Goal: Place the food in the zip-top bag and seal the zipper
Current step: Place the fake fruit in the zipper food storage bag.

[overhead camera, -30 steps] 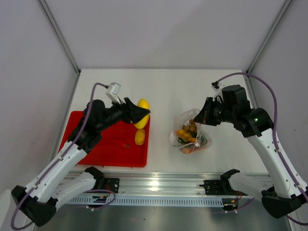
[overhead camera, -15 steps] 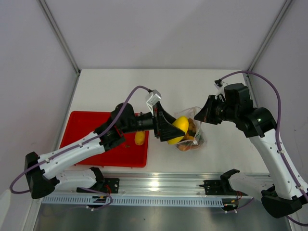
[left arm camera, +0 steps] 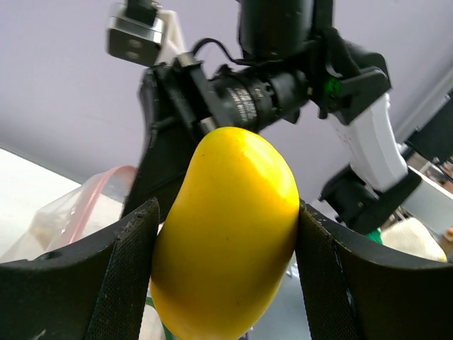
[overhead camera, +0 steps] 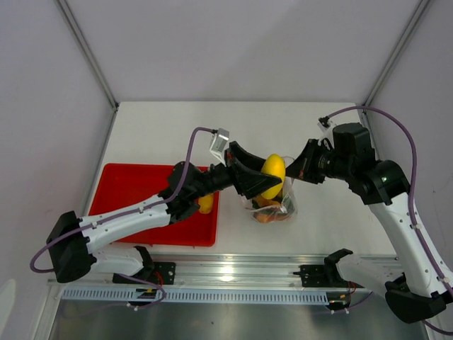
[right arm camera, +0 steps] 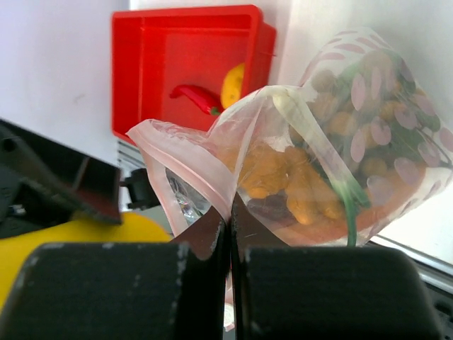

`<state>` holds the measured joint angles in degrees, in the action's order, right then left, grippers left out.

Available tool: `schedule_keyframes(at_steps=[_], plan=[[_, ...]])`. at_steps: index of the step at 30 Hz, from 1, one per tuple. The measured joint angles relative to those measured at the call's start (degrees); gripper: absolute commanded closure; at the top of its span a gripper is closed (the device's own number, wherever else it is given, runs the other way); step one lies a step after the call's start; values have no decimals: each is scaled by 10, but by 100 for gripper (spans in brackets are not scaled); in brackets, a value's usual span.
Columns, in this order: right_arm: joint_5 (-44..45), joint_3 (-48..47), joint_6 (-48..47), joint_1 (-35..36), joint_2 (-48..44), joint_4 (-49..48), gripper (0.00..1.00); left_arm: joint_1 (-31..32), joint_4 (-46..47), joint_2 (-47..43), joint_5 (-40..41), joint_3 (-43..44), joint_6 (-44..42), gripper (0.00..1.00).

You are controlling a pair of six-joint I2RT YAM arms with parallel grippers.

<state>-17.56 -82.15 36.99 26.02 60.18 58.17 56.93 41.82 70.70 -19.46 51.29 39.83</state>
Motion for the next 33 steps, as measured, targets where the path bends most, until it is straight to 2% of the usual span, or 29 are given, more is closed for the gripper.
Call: schedule_keyframes(at_steps=[7, 10, 19, 22, 25, 26, 27, 33], plan=[[-14, 2, 61, 0, -22, -35, 100, 12, 60, 26, 54, -10, -10, 98], [-23, 3, 79, 0, -24, -50, 100, 12, 86, 42, 62, -14, -22, 88], [-19, 17, 104, -10, -27, -63, 100, 19, 159, 69, 93, -63, -60, 77], [-18, 17, 110, -13, -32, -65, 100, 23, 160, 69, 103, -69, -67, 61], [-19, 17, 111, -14, -35, -71, 100, 24, 162, 69, 110, -76, -71, 24], [-19, 17, 111, -15, -35, -73, 100, 24, 162, 69, 113, -80, -73, 7], [-21, 17, 112, -15, -35, -74, 100, 24, 160, 69, 116, -82, -78, 1], [-32, 17, 111, -17, -35, -73, 100, 24, 125, 65, 118, -84, -94, 1]])
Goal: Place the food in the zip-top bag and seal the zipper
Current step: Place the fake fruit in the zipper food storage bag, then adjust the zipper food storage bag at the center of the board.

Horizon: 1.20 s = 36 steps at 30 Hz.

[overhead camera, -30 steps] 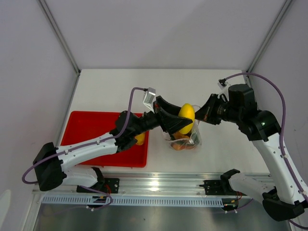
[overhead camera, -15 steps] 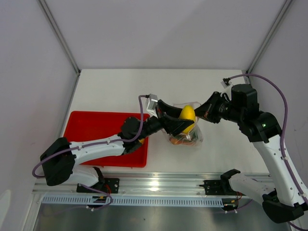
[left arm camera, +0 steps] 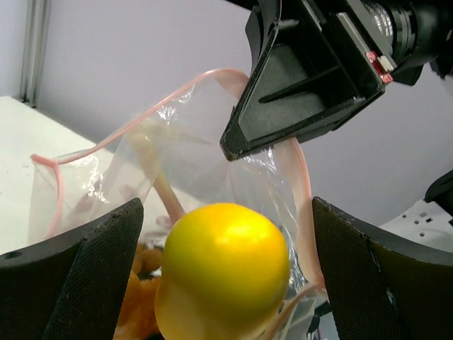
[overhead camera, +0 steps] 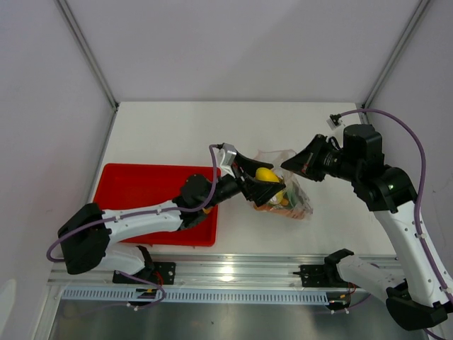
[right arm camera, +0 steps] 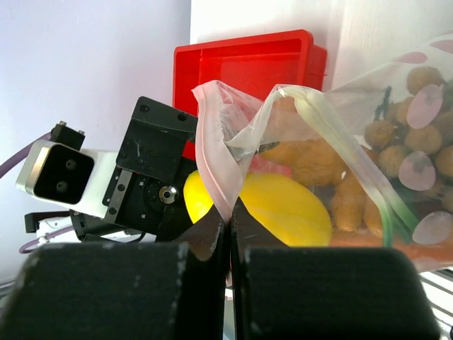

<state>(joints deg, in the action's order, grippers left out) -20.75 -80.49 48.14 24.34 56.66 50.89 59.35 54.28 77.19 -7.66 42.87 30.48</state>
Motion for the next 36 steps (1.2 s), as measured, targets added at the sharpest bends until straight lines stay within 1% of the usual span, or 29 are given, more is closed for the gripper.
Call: schedule_keyframes(at_steps=[5, 12, 15, 19, 21, 23, 25, 26, 29, 31, 36], plan=[[0, 0, -5, -5, -2, 4, 100, 5, -83, -49, 17, 1, -32, 1], [-1, 0, -20, -6, -6, 15, 100, 47, -221, -153, 66, 45, -115, 1], [-7, 0, -28, -6, -6, 16, 100, 52, -297, -191, 101, 69, -131, 0], [-12, 0, -43, -6, -6, 21, 100, 52, -437, -228, 157, 117, -136, 1], [-13, 0, -49, -6, -6, 21, 100, 52, -513, -241, 177, 142, -134, 6], [-14, 0, -56, -6, -6, 23, 100, 52, -567, -255, 189, 149, -123, 21], [-14, 0, -62, -6, -6, 25, 100, 52, -613, -267, 195, 149, -108, 42], [-14, 0, -64, -6, -6, 26, 100, 52, -638, -272, 199, 149, -94, 44], [-16, 0, -68, -6, -6, 29, 100, 52, -687, -273, 210, 149, -65, 45], [-16, 0, -69, -6, -6, 31, 100, 52, -711, -266, 211, 149, -49, 43], [-16, 0, -72, -6, -6, 38, 100, 47, -750, -222, 205, 156, -25, 44]])
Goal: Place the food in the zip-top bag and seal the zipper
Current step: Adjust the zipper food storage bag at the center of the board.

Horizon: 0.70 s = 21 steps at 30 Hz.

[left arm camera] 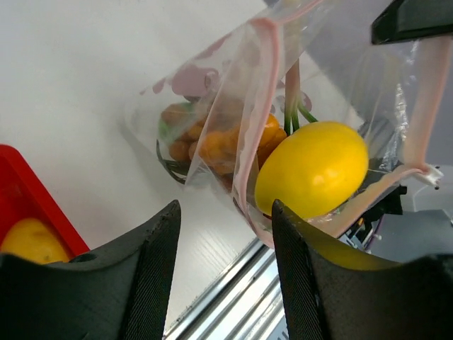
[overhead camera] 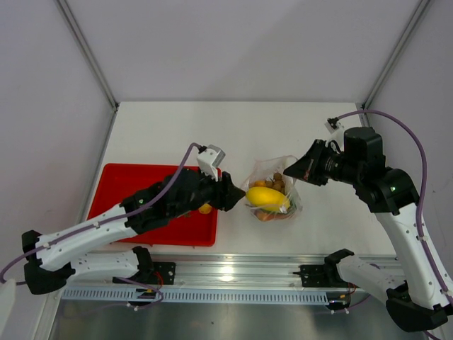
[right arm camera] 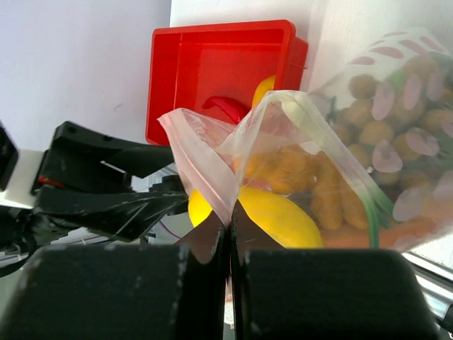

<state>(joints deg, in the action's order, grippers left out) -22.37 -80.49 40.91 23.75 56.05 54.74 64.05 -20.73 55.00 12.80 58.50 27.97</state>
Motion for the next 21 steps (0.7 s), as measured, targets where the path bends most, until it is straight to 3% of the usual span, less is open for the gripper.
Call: schedule_keyframes(at_steps=[2, 12, 21], plan=[[0, 0, 0, 0, 0, 2, 100, -5, -9, 23, -11, 9, 6, 46], [0, 0, 0, 0, -2, 6, 100, -23, -42, 99, -68, 67, 23, 99], [45, 0, -27, 0, -2, 16, 100, -29, -39, 116, -190, 118, 15, 99]])
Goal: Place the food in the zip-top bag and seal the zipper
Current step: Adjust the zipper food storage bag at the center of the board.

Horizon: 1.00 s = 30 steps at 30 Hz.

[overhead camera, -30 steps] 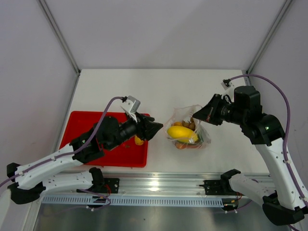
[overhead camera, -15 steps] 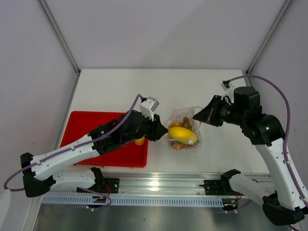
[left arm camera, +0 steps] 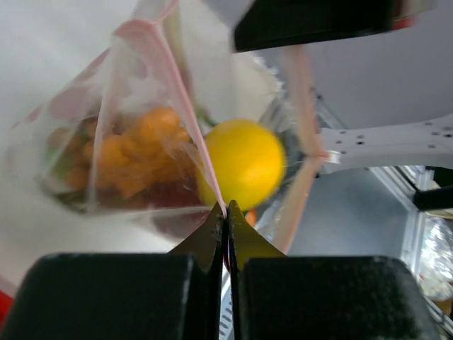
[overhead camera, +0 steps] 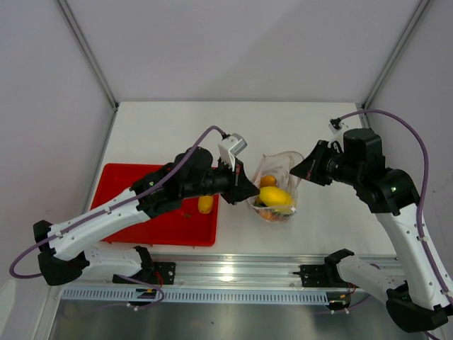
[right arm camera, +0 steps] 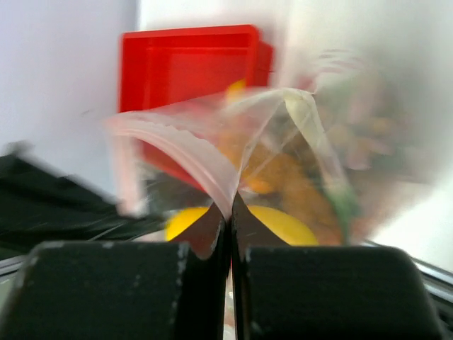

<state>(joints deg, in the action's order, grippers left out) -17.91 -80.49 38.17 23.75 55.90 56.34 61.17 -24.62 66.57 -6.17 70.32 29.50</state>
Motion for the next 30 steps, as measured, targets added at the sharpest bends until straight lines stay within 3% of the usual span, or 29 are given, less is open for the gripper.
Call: schedule_keyframes(at_steps=[10, 22, 24, 25, 26, 28, 29, 30], plan=[[158, -56, -64, 0, -16, 70, 100, -13, -31, 64, -100, 160, 5, 99], [172, 6, -71, 0, -62, 81, 100, -47, -44, 105, -120, 63, 5, 99], [172, 7, -72, 0, -58, 90, 100, -49, -36, 98, -120, 51, 4, 88], [172, 7, -72, 0, -59, 93, 100, -49, -33, 89, -120, 41, 3, 75], [172, 7, -72, 0, -60, 95, 100, -49, -21, 75, -118, 26, 0, 56], [171, 7, -73, 0, -64, 96, 100, -48, -1, 32, -106, -10, -3, 40], [171, 7, -73, 0, -66, 96, 100, -48, 7, 4, -99, -28, -5, 16], [170, 7, -73, 0, -68, 96, 100, -48, 14, -26, -88, -42, -12, 1]])
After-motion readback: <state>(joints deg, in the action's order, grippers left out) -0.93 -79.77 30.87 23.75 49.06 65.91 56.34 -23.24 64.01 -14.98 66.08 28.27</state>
